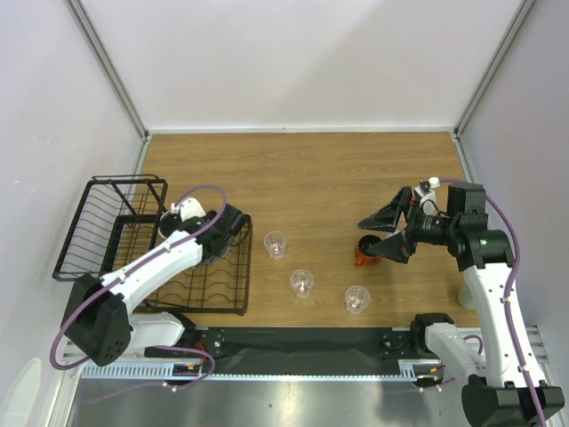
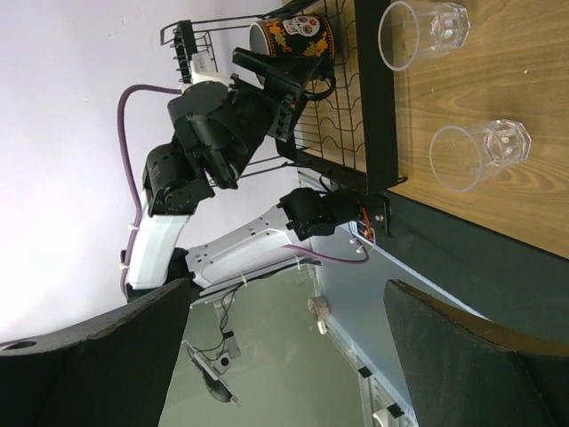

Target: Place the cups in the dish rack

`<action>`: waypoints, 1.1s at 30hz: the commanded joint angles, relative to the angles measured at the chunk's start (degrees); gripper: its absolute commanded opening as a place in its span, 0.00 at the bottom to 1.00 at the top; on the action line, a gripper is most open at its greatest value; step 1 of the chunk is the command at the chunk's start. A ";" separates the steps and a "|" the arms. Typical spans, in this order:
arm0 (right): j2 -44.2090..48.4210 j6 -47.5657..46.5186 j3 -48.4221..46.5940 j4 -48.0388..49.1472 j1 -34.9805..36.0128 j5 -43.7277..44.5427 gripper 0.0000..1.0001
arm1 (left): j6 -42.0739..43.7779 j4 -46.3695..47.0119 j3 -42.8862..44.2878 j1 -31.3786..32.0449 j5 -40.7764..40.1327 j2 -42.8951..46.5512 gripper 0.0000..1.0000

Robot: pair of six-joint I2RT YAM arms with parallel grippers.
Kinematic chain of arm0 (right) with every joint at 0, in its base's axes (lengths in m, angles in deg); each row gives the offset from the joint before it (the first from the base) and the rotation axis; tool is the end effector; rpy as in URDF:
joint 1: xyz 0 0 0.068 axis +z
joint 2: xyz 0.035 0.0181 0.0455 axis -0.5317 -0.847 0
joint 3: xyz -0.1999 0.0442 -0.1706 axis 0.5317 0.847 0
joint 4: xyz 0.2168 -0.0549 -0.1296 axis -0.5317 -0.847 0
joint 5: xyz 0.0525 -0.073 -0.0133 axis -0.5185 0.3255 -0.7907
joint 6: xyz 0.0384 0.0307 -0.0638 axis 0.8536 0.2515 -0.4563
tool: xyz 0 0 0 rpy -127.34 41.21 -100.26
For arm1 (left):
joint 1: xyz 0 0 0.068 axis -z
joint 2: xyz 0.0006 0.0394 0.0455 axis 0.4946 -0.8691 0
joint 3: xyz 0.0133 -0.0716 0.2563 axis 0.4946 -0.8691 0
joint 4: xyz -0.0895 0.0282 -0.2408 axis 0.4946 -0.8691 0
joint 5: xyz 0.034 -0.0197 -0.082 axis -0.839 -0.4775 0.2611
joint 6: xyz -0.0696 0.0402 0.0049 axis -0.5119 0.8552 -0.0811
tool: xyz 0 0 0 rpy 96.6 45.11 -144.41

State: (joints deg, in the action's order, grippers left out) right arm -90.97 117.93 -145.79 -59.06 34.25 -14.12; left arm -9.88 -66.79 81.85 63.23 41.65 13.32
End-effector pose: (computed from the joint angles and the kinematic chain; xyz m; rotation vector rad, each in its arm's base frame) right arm 0.1629 0.0637 0.3328 0.4080 2.3572 1.5606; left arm 0.2030 -0.0773 0.1944 -0.8565 2.2260 0.3680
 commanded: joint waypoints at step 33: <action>-2.03 -0.47 1.09 -9.99 10.87 25.43 0.90 | 14.56 -4.98 14.13 21.08 37.20 20.90 0.76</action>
State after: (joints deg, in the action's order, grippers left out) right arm -92.66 116.51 -144.46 -67.52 43.23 5.55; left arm 4.00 -75.58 96.50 83.97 71.69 33.06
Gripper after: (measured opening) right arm 0.903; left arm 0.779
